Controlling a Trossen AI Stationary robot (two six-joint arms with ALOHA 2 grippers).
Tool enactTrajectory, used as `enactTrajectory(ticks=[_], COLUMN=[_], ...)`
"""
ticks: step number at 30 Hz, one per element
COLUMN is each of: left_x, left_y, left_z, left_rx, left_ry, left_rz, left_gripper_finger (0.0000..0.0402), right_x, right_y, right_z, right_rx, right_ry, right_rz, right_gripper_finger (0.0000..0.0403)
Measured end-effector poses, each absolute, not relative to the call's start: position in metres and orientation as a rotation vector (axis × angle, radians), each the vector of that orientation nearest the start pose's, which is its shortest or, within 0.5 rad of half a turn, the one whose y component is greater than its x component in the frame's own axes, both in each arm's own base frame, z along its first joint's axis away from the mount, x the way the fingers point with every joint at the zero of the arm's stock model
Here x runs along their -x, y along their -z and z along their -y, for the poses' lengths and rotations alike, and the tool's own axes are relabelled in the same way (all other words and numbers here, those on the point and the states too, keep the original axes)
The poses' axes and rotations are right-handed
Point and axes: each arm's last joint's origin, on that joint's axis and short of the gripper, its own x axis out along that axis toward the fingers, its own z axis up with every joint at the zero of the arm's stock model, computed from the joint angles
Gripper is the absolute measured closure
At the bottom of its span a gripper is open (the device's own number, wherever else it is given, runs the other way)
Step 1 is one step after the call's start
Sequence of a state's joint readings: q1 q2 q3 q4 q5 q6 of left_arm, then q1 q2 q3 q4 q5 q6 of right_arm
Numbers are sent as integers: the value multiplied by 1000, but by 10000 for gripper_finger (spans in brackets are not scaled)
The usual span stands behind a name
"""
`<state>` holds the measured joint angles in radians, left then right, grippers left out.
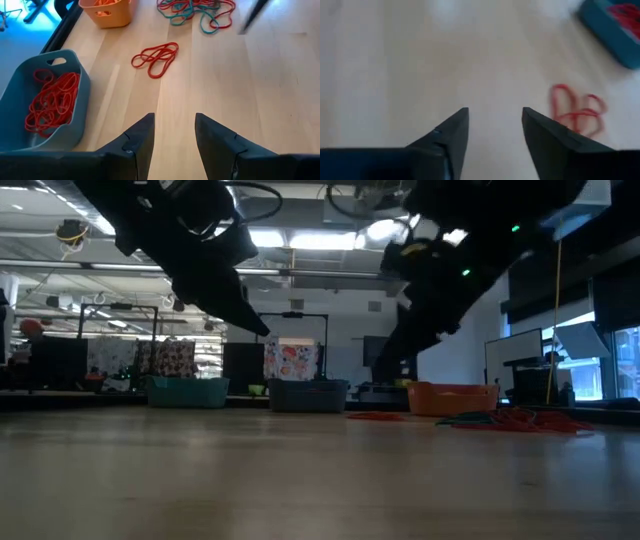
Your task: Sort rubber bands into baskets
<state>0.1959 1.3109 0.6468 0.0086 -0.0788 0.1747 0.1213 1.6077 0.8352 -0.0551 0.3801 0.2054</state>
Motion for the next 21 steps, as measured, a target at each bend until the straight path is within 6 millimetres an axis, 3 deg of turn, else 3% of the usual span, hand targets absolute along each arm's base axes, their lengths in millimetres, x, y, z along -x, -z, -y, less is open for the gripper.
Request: enactTrajectory(ticks=[4, 9, 21], left_x=[-252, -251, -251], left_y=[-195, -193, -193], left_z=[-53, -53, -53], left_rx=[-128, -126, -137], left_ry=[-209, -206, -202], left_rz=[-685, -712, -714], left_gripper_finger=[264, 264, 263], right_x=[-309, -307, -305], right_y=[-168, -167, -169], right_z=[6, 38, 64], right_rx=[-31, -108, -151], right_ry=[424, 464, 546], right_rz=[-802, -820, -784], right_gripper_finger=[183, 188, 219])
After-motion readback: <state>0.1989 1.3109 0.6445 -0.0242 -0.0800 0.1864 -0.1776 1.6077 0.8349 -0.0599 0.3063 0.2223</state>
